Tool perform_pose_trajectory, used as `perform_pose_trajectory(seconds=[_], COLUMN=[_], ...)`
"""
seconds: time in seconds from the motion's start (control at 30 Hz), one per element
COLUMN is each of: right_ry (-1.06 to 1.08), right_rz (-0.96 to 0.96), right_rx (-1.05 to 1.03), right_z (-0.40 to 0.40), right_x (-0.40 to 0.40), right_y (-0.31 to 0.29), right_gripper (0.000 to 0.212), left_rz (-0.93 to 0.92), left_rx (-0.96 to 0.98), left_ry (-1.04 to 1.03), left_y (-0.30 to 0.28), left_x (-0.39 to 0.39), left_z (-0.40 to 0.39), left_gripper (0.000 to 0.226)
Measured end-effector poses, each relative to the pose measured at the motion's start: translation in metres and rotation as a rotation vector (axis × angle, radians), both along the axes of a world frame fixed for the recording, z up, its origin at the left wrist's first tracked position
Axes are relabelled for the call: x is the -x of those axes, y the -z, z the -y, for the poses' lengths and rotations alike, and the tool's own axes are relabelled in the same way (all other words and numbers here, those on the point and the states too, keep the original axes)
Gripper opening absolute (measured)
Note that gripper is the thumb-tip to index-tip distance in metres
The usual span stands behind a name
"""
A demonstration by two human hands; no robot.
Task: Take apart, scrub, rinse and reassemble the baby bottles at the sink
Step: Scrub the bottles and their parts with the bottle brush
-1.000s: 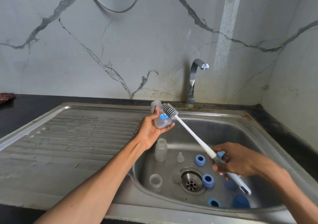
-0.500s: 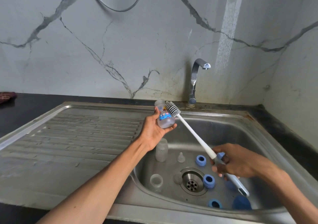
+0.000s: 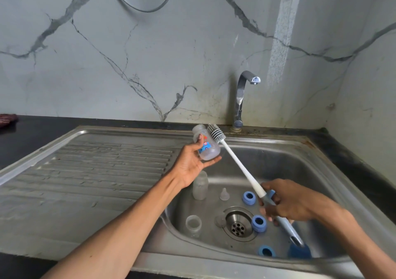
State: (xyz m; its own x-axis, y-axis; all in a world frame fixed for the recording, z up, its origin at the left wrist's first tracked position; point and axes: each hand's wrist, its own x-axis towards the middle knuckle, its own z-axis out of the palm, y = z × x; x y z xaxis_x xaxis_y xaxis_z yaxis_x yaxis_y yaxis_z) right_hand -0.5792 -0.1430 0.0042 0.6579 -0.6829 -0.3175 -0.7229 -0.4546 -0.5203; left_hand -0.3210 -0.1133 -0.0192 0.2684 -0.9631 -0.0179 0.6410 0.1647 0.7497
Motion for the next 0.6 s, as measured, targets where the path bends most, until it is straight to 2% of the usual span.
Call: perform_pose_trajectory(seconds=[0.1,0.2,0.33,0.5,0.6], right_ry=[0.014,0.01,-0.018,-0.017,-0.015], right_rz=[0.03,-0.025,-0.115,-0.029,-0.013], right_rx=[0.01,-0.065,-0.09,0.025,0.045], right_z=[0.001,0.002,-0.001,-0.004,-0.001], right_x=[-0.001,0.006,0.009,0.0,-0.002], right_y=[0.001,-0.002,-0.007,-0.002,0.0], right_gripper=[0.017,0.017,0.017,0.014,0.015], left_rz=[-0.026,-0.07,-0.102,-0.101,-0.067], left_rx=[0.008,0.039,0.062,0.01,0.024], left_ry=[0.003,-0.013,-0.046,-0.021,-0.026], left_y=[0.0,0.0,0.0,-0.001,-0.004], left_x=[0.004,-0.008,-0.018,-0.001,0.0], left_z=[0.002,0.001,-0.002,0.0,0.002], left_gripper=[0.025,0.027,0.043,0.029,0.047])
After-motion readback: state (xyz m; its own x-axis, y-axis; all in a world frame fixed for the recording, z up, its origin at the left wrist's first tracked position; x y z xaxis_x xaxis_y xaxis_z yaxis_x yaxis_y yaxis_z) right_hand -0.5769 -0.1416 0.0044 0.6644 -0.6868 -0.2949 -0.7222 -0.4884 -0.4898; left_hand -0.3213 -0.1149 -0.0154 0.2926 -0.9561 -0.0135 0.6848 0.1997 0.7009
